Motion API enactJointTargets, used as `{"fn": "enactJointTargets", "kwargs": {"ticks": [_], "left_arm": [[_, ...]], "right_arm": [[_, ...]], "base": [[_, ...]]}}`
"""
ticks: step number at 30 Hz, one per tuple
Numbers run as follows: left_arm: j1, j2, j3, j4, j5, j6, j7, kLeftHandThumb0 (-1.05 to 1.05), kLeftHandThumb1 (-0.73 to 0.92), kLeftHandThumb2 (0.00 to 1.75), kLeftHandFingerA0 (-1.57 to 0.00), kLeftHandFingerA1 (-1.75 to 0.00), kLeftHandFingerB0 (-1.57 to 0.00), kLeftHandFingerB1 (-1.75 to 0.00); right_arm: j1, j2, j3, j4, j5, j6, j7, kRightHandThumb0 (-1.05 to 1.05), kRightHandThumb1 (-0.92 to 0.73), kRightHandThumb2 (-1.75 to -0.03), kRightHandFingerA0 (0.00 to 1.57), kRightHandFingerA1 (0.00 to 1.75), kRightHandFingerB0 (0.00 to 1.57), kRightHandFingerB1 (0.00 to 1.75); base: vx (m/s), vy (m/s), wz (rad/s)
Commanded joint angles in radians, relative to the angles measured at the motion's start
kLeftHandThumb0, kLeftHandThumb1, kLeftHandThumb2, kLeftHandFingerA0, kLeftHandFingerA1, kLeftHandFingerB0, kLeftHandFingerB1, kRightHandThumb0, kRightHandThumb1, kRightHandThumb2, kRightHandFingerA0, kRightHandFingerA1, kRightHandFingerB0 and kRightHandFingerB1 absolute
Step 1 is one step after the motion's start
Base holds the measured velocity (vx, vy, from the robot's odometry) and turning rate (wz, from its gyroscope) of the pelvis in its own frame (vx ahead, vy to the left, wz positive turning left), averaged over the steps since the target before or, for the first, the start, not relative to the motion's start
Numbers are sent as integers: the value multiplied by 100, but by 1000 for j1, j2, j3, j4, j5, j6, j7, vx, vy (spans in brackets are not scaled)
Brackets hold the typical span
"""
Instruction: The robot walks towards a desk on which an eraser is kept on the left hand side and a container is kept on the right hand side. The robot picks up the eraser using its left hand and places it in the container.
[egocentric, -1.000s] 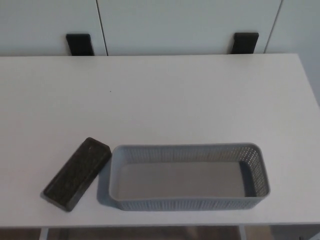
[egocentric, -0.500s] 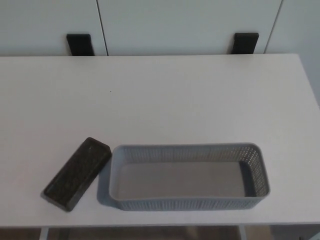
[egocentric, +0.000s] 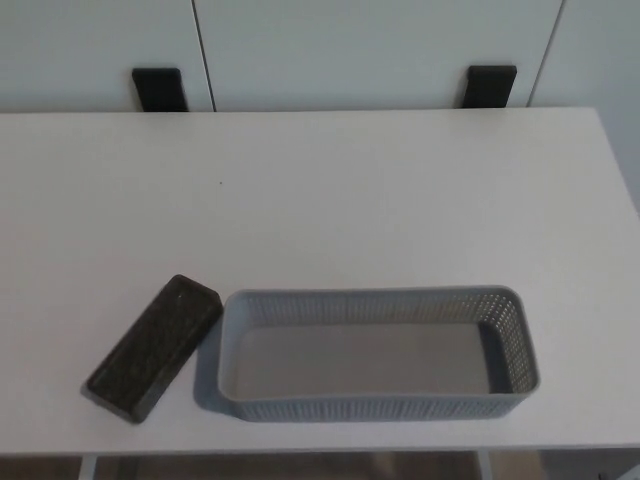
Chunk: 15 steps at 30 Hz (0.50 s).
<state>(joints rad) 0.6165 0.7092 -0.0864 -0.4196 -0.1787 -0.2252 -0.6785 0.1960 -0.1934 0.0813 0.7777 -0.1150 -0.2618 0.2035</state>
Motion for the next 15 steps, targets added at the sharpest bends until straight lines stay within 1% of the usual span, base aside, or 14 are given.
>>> {"fn": "enactJointTargets", "kwargs": {"ticks": [1, 2, 3, 4, 5, 6, 7, 8, 9, 10, 11, 12, 13, 15], "left_arm": [[151, -48, 365, -418, -982, -69, 5, -64, 54, 57, -55, -40, -43, -34], [146, -73, 379, -420, -922, -83, 82, -62, 53, 57, -51, -39, -42, -34], [138, -98, 396, -424, -856, -84, 163, -65, 42, 75, -41, -47, -33, -42], [91, -148, 429, -416, -685, -62, 293, -54, 53, 56, -34, -36, -30, -30], [75, -163, 440, -413, -639, -51, 314, -54, 53, 56, -34, -36, -30, -30], [24, -204, 443, -381, -512, -39, 344, -48, 54, 57, -26, -34, -23, -29], [-77, -277, 440, -309, -248, -26, 402, -28, 38, 93, -7, -52, -7, -50], [-112, -304, 439, -278, -141, -25, 416, -28, 38, 93, -7, -52, -7, -50], [-113, -313, 446, -281, -140, -20, 409, -28, 38, 93, -7, -52, -7, -50], [-152, -325, 435, -237, -28, -9, 431, -48, 56, 58, -18, -30, -19, -28], [-197, -333, 410, -190, 92, 23, 467, -29, 40, 92, -1, -50, 0, -48], [-253, -332, 379, -114, 213, 36, 504, -46, 50, 57, -9, -26, -14, -28], [-290, -327, 362, -50, 291, 11, 530, -46, 49, 57, -7, -26, -13, -25], [-337, -324, 341, 33, 389, -25, 576, -44, 47, 57, -4, -26, -12, -26]], "right_arm": [[0, -54, 14, -38, -46, -15, -21, -44, -59, -57, 60, 55, 36, 43], [-1, -53, 13, -40, -44, -7, -21, -44, -58, -56, 61, 56, 36, 43], [0, -52, 12, -41, -43, -3, -21, -43, -58, -56, 62, 55, 35, 43], [-1, -51, 11, -32, -40, -13, -22, -42, -58, -56, 65, 57, 36, 44], [-2, -50, 11, -28, -39, -17, -22, -42, -58, -56, 65, 57, 36, 44], [-4, -51, 15, -28, -46, -14, -28, -42, -59, -57, 66, 57, 37, 43], [-8, -52, 20, -24, -54, -10, -33, -42, -59, -57, 64, 56, 36, 43], [-9, -51, 19, -21, -50, -11, -29, -42, -59, -57, 64, 56, 36, 43], [-8, -50, 20, -22, -51, -11, -30, -42, -59, -57, 64, 56, 36, 43], [-11, -50, 25, -17, -58, -20, -37, -42, -59, -56, 66, 57, 36, 43], [-18, -49, 25, -8, -55, -21, -33, -42, -59, -56, 63, 55, 35, 43], [-20, -49, 25, -12, -53, -16, -31, -43, -59, -56, 64, 56, 35, 43], [-19, -50, 26, -17, -52, -15, -29, -42, -59, -56, 63, 55, 36, 43], [-15, -52, 29, -29, -58, -10, -35, -42, -59, -56, 63, 55, 36, 42]], "base": [[0, 0, 0], [0, 0, 0], [0, 0, 0], [0, 0, 0], [0, 0, 0], [0, 0, 0], [0, 0, 0], [0, 0, 0], [0, 0, 0], [0, 0, 0], [0, 0, 0], [0, 0, 0], [0, 0, 0], [0, 0, 0]]}}
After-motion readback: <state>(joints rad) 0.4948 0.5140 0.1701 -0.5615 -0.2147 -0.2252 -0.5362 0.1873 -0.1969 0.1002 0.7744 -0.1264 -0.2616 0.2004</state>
